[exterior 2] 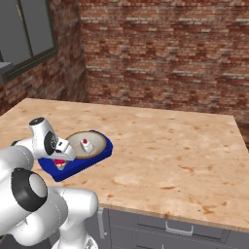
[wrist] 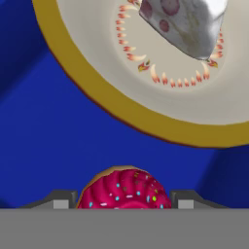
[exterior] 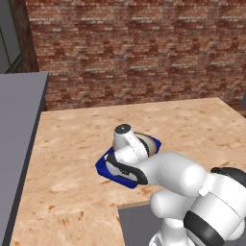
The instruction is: Place the bowl with cake and the cupcake onto the tray.
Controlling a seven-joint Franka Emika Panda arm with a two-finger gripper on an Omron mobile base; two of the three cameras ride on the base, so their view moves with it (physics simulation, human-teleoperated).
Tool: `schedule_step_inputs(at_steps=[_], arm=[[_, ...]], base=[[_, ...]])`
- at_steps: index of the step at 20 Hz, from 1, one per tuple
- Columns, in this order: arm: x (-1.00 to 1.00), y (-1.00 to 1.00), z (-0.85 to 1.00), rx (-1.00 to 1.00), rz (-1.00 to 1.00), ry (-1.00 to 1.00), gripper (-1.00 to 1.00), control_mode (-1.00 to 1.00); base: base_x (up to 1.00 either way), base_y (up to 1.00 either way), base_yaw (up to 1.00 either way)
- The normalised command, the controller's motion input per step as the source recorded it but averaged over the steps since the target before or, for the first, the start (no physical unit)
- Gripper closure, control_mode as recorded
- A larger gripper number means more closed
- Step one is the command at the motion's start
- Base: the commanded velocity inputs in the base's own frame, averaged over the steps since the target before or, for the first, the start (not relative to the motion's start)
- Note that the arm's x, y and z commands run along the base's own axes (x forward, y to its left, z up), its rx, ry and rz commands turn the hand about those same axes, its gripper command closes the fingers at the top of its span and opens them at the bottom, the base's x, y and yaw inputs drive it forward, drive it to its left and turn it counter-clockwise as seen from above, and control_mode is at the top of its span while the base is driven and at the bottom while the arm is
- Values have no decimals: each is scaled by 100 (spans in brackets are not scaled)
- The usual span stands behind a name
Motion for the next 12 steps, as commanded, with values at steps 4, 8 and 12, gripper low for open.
schedule_step_inputs(at_steps=[4, 8, 12], arm=[[0, 0, -10, -2, -1, 0, 100, -100], [0, 0, -10, -2, -1, 0, 100, -100], [0, 0, -8, -1, 0, 0, 100, -100]], base=[[0, 0, 0], [0, 0, 0], [0, 0, 0]])
